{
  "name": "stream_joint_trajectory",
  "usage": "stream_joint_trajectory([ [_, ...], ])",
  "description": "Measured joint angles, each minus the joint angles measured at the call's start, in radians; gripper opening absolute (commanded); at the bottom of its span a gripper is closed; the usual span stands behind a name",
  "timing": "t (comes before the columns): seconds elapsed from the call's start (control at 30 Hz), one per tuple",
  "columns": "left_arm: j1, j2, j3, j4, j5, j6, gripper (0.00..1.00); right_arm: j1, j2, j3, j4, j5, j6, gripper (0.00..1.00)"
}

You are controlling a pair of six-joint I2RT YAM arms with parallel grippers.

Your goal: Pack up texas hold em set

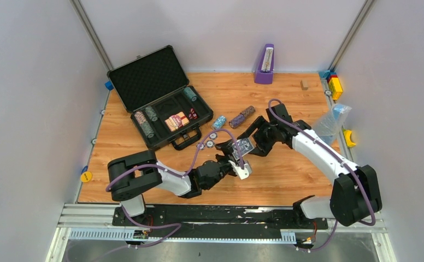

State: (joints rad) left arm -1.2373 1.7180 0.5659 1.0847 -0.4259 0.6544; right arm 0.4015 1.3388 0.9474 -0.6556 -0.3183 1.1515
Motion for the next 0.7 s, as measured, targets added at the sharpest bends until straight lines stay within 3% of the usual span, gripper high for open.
stream_joint_trajectory([
  [0.03, 0.0, -0.001, 0.0, -0.007, 0.008, -0.002, 0.85, 0.002, -0.001, 0.0, 0.0, 0.0, 0.0, 0.0],
  [0.17, 0.001, -0.007, 0.006, -0.049, 0.032, -0.015, 0.58, 0.01, -0.013, -0.003, -0.006, 0.014, -0.003, 0.01],
  [0.27, 0.002, -0.014, 0.023, -0.078, 0.033, -0.037, 0.39, 0.01, -0.027, -0.006, -0.006, 0.03, 0.0, 0.12],
  [0.3, 0.002, -0.02, 0.029, -0.091, 0.035, -0.045, 0.32, 0.01, -0.034, -0.006, -0.007, 0.035, -0.002, 0.2],
  [0.4, 0.002, -0.045, 0.049, -0.142, 0.042, -0.066, 0.19, 0.01, -0.061, -0.007, -0.012, 0.054, -0.006, 0.73],
  [0.47, 0.001, -0.067, 0.064, -0.179, 0.048, -0.078, 0.14, 0.01, -0.085, -0.007, -0.014, 0.066, -0.013, 0.88],
  [0.53, 0.001, -0.092, 0.071, -0.216, 0.059, -0.103, 0.13, 0.011, -0.108, -0.006, -0.016, 0.07, -0.036, 0.93],
  [0.7, 0.059, -0.219, 0.071, -0.407, 0.14, -0.242, 0.11, 0.002, -0.188, 0.015, -0.041, 0.126, -0.116, 0.92],
])
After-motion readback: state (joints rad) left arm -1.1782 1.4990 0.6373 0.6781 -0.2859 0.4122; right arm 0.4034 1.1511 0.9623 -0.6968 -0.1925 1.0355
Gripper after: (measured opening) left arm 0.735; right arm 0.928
